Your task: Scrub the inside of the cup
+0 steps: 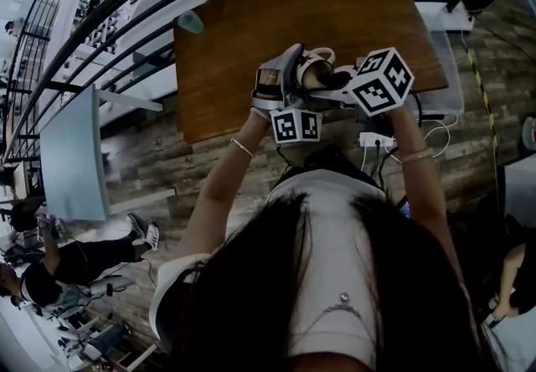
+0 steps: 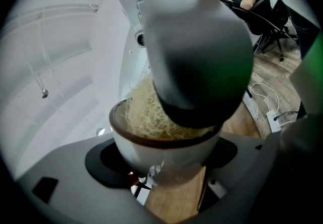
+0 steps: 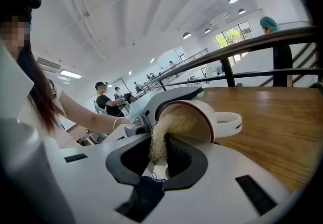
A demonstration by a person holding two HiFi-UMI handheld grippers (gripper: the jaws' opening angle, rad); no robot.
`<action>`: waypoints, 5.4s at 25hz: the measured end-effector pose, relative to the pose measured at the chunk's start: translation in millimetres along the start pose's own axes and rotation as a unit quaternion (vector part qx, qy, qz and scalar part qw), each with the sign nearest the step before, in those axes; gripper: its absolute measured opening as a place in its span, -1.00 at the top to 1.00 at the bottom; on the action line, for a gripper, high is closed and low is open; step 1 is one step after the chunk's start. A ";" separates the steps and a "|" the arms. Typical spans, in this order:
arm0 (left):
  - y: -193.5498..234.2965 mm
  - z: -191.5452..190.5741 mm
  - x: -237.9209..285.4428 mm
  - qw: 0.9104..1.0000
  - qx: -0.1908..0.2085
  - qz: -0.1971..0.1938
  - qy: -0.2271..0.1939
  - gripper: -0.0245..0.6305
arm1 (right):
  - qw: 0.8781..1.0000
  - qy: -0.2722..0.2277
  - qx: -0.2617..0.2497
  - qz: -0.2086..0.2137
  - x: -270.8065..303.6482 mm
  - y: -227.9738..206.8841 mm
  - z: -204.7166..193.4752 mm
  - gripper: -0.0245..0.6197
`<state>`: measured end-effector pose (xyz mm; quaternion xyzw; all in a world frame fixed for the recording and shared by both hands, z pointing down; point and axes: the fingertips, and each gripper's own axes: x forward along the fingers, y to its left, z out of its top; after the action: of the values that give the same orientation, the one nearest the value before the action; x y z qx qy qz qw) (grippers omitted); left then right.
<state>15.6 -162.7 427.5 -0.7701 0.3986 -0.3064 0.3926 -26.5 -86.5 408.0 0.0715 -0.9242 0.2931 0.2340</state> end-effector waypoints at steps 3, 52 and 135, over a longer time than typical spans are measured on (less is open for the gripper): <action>-1.4 -1.6 1.1 1.000 0.001 -0.002 0.002 -0.33 | 1.000 0.015 -0.011 -0.007 1.1 -1.8 -3.0 0.68; 18.1 -56.8 9.1 0.971 -0.217 0.004 0.101 -0.33 | 0.985 -0.002 -0.107 -0.133 14.0 -26.3 24.6 0.68; 20.3 -91.6 -29.1 0.854 -0.492 -0.005 0.168 -0.33 | 0.944 -0.135 0.010 -0.302 -45.9 -90.2 -7.0 0.68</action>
<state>-78.2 -178.4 451.9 -0.8014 0.5535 -0.1968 -0.1123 40.9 -156.5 437.2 0.3882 -0.8794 0.2057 0.1835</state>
